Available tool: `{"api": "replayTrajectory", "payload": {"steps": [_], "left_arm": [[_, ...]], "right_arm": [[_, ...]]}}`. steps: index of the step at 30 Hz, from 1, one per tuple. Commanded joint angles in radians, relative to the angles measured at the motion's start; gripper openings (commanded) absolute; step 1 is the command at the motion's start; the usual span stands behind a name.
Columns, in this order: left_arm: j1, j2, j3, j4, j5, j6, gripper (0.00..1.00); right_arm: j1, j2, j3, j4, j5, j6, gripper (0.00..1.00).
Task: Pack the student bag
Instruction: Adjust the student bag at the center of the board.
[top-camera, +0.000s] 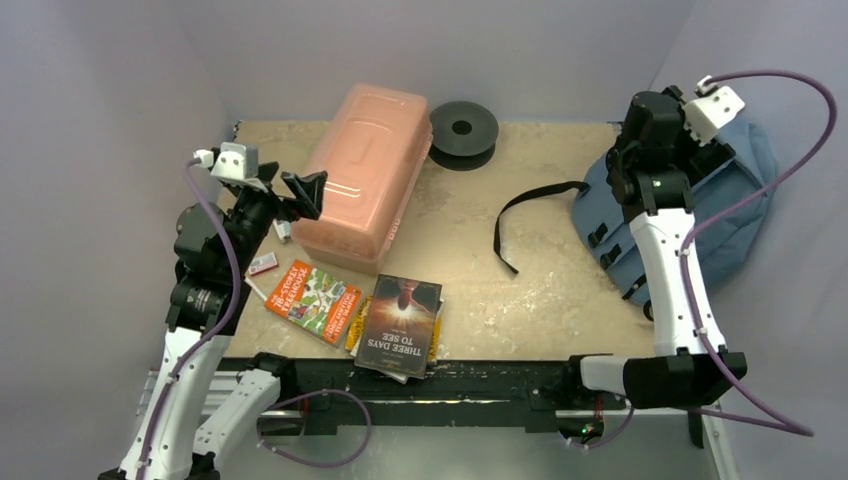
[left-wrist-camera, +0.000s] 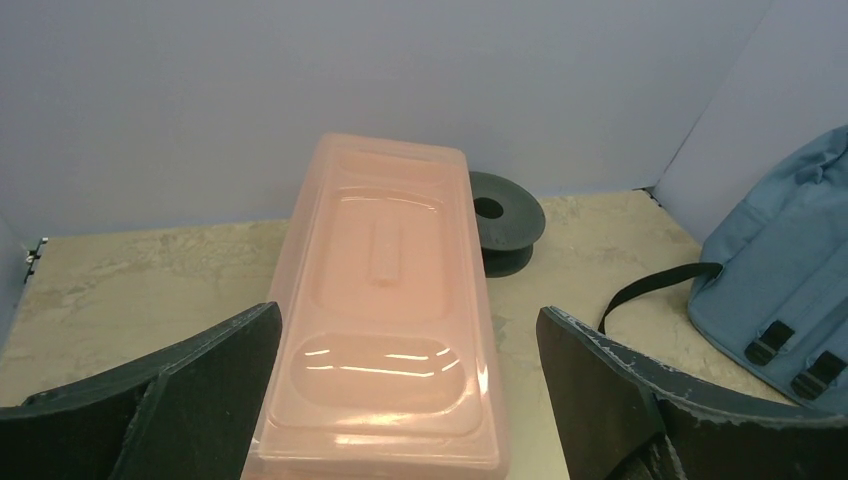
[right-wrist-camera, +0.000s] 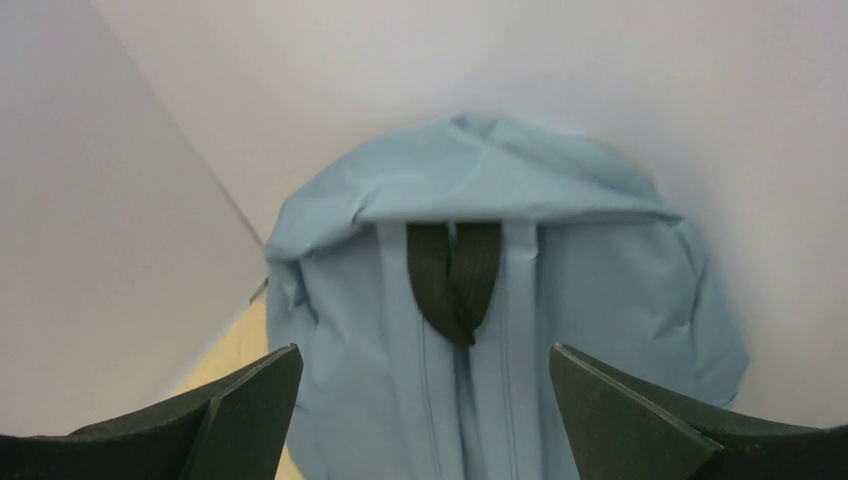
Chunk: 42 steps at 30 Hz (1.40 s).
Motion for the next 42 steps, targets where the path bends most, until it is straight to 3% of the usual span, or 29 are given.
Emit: {"api": "replayTrajectory", "payload": {"steps": [1,6,10,14,20,23,25,31,33,34,35,36,39,40,42], "left_arm": [[-0.016,0.015,0.028,0.022,0.018,-0.015,1.0],[-0.055,0.046,0.027,0.013,-0.005,0.004,1.0],[-0.073,0.072,0.036,0.0,-0.004,0.01,1.0],[-0.09,0.086,0.04,-0.01,-0.012,0.02,1.0],[-0.111,0.107,0.044,-0.017,-0.018,0.03,1.0],[-0.119,0.111,0.048,-0.019,-0.018,0.033,1.0],[-0.121,0.115,0.049,-0.02,-0.013,0.033,0.99],[-0.124,0.12,0.051,-0.023,-0.007,0.033,0.99],[-0.125,0.12,0.052,-0.024,-0.007,0.033,0.99],[-0.125,0.12,0.052,-0.024,-0.007,0.034,0.99],[-0.125,0.12,0.052,-0.025,-0.008,0.034,0.98],[-0.125,0.12,0.052,-0.024,-0.008,0.034,0.98],[-0.127,0.123,0.053,-0.024,-0.006,0.034,0.98],[-0.128,0.123,0.052,-0.025,-0.005,0.033,0.98],[-0.13,0.127,0.054,-0.025,-0.003,0.032,0.98]], "right_arm": [[-0.054,0.028,0.102,-0.098,0.069,0.177,0.99],[-0.28,0.02,0.068,-0.155,-0.171,0.4,0.99],[-0.373,0.002,0.019,-0.122,-0.283,0.437,0.99],[-0.432,0.007,-0.012,-0.064,-0.334,0.389,0.99],[-0.447,0.003,-0.177,0.253,-0.633,0.159,0.99],[-0.448,0.002,-0.236,0.326,-0.659,0.115,0.98],[-0.447,-0.006,-0.272,0.373,-0.672,0.093,0.89],[-0.448,-0.01,-0.359,0.523,-0.811,0.036,0.5],[-0.447,-0.014,-0.375,0.579,-0.902,-0.049,0.36],[-0.448,-0.013,-0.376,0.605,-0.961,-0.049,0.36],[-0.448,-0.004,-0.368,0.631,-1.019,-0.085,0.2],[-0.447,0.009,-0.36,0.661,-1.094,-0.104,0.1],[-0.445,0.085,-0.327,0.801,-1.463,-0.104,0.1],[-0.43,0.11,-0.321,0.871,-1.573,-0.131,0.0],[-0.382,0.155,-0.297,0.987,-1.763,-0.139,0.0]]}}
